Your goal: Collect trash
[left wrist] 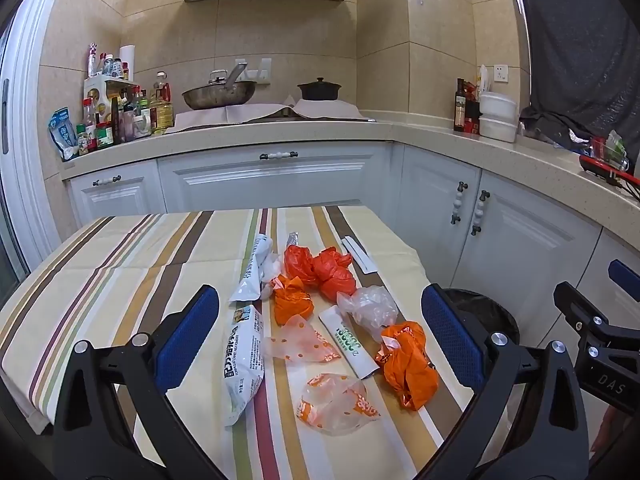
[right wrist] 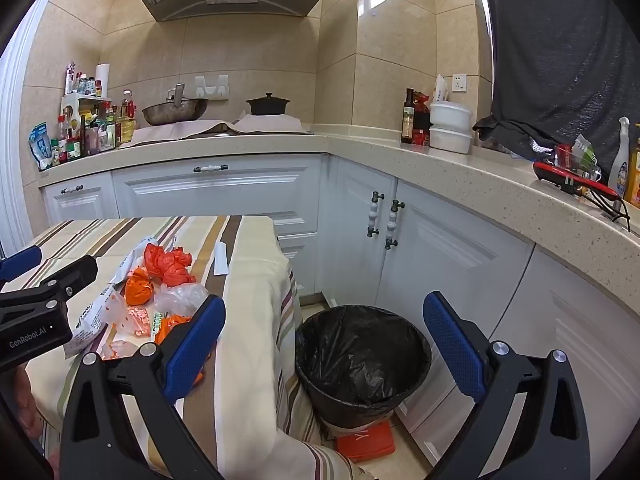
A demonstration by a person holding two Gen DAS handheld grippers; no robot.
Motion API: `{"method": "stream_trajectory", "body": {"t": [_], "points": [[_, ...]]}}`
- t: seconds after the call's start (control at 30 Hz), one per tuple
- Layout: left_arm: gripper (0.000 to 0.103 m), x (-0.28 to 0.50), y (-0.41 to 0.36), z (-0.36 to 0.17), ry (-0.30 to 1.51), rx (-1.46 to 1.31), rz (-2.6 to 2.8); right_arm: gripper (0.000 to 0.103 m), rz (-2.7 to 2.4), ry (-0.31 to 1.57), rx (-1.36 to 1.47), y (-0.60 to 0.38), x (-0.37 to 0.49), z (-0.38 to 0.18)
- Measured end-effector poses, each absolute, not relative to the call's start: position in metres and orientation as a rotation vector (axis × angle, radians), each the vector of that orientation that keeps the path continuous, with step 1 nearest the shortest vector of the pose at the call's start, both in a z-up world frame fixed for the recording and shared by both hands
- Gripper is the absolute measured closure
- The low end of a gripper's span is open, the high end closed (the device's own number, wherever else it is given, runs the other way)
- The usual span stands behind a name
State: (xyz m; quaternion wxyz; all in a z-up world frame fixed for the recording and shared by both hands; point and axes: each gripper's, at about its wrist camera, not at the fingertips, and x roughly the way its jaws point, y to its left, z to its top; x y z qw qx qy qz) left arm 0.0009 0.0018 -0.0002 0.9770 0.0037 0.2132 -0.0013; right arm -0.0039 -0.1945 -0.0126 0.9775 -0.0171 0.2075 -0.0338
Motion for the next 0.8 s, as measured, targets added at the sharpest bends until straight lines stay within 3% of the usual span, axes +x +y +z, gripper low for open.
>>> {"method": "stream_trajectory", "body": {"t": [0.8], "points": [[0.004,-0.0005,0.0047,-0.004,0.434,0.004,0.0,0.006,-0.067,0.418,-0.034,-0.1939,-0.0042,-0.0114]]}}
